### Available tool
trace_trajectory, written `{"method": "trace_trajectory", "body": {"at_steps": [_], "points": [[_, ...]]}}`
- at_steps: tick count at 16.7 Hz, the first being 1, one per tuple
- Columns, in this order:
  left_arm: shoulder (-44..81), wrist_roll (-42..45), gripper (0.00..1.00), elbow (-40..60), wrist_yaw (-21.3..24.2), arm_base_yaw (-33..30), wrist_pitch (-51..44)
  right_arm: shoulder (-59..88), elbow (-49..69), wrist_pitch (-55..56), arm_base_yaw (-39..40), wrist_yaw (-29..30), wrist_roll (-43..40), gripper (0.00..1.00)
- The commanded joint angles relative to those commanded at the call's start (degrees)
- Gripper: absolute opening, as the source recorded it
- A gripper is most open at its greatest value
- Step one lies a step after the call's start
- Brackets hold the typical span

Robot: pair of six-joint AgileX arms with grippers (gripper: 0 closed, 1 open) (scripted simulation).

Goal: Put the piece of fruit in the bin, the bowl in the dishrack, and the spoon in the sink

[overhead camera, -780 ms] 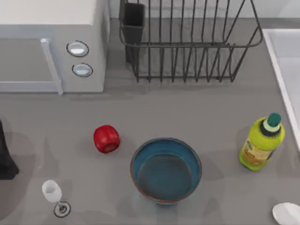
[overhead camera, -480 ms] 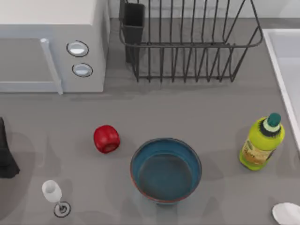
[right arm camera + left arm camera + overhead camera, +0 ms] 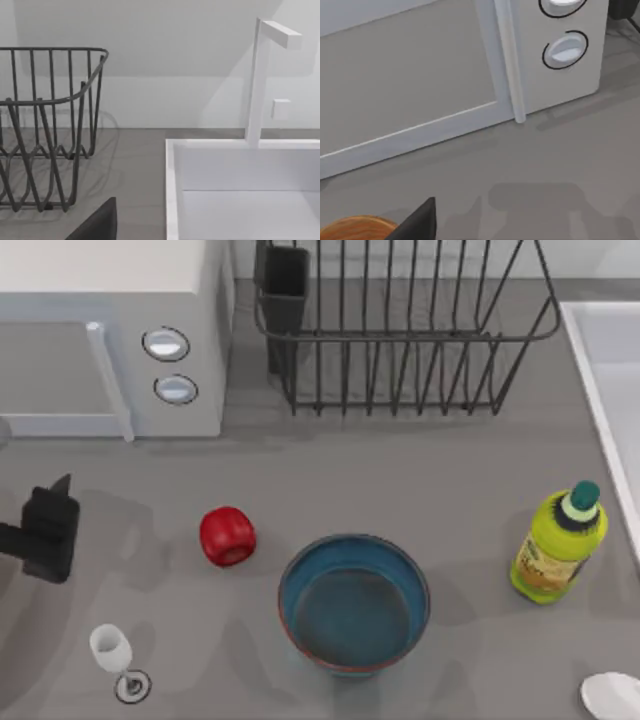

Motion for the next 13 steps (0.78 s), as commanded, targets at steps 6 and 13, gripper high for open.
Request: {"method": "trace_trajectory", "body": {"at_steps": [6,13], "points": [[37.0,10.1,1.00,27.9,-1.1,-9.5,-20.1,0.0,0.0,0.0,0.0,0.0,0.0,1.00],[71.6,19.3,1.00,53.3,-2.0,-18.2,-38.4,0.0,0.0,0.0,0.0,0.0,0.0,1.00]]}}
